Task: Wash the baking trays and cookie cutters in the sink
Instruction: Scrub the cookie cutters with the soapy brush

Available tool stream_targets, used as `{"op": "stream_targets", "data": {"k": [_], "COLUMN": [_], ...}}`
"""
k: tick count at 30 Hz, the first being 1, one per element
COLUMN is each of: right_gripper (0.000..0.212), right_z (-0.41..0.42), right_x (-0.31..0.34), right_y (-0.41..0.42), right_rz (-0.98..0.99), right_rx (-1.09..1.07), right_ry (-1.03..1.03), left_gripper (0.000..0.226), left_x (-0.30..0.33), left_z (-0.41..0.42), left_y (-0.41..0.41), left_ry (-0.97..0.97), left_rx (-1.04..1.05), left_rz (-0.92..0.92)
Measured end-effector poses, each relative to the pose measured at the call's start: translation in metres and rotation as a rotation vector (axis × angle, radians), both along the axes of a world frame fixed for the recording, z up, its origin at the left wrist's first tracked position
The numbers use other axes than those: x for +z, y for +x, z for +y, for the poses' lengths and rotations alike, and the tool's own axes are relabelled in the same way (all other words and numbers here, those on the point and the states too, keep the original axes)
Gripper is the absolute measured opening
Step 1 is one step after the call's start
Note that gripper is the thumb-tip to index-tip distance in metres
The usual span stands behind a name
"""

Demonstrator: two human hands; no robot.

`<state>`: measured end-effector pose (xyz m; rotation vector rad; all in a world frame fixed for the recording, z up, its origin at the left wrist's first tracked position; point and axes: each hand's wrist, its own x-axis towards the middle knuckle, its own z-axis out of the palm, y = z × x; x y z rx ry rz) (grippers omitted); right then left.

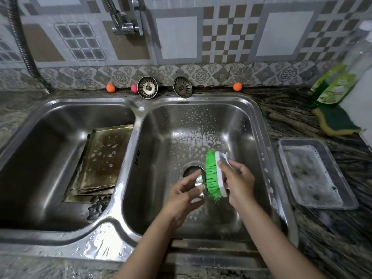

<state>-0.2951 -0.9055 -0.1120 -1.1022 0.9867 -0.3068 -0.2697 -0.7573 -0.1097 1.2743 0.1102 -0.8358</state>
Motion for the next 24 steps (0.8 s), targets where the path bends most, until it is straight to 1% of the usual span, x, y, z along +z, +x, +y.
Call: {"op": "stream_targets", "data": {"k": [2,3,5,7,12,14,17,18,20,21,22,23,24], "right_gripper": [0.032,0.033,0.033,0.030,0.031,0.032,0.030,0.030,0.032,0.033,0.034,0.034,0.035], "right_z": [0.005,0.009,0.012,0.009,0.008,0.006,0.009,0.013,0.024,0.029,0.034,0.040,0.045], "right_x": [0.008,0.010,0.009,0.007,0.008,0.010,0.014,0.014,0.015,0.016,0.017,0.018,0.020], "right_y": [-0.007,-0.012,-0.014,-0.011,0.001,0.007,0.012,0.013,0.015,0.017,0.018,0.020,0.021], "right_rz": [-0.021,-0.031,-0.019,0.001,0.017,0.012,-0.006,-0.005,-0.005,-0.006,-0.006,-0.005,-0.010], "right_rx": [0.118,0.150,0.078,-0.022,-0.130,-0.153,-0.072,-0.026,0.042,0.062,0.084,0.110,0.134], "right_ry": [0.026,0.002,-0.067,-0.087,-0.119,-0.118,-0.135,-0.139,-0.154,-0.158,-0.162,-0.169,-0.174], "left_gripper": [0.045,0.046,0.044,0.042,0.040,0.041,0.049,0.054,0.073,0.078,0.072,0.063,0.057], "left_x": [0.003,0.004,0.008,0.008,0.012,0.018,0.037,0.045,0.058,0.062,0.065,0.063,0.060], "left_z": [0.001,0.000,-0.004,-0.008,0.004,0.018,0.052,0.068,0.103,0.122,0.140,0.157,0.171], "left_y": [0.010,0.012,0.008,-0.001,-0.002,0.007,0.024,0.031,0.043,0.049,0.054,0.059,0.065], "left_ry": [0.001,-0.010,-0.022,0.003,0.000,-0.029,-0.056,-0.055,-0.062,-0.040,0.035,0.153,0.326], "left_rx": [0.048,0.044,-0.017,-0.067,-0.069,-0.003,0.150,0.196,0.290,0.336,0.371,0.389,0.381], "left_rz": [-0.023,-0.038,-0.064,-0.062,-0.002,-0.014,-0.108,-0.151,-0.231,-0.272,-0.321,-0.374,-0.422]}}
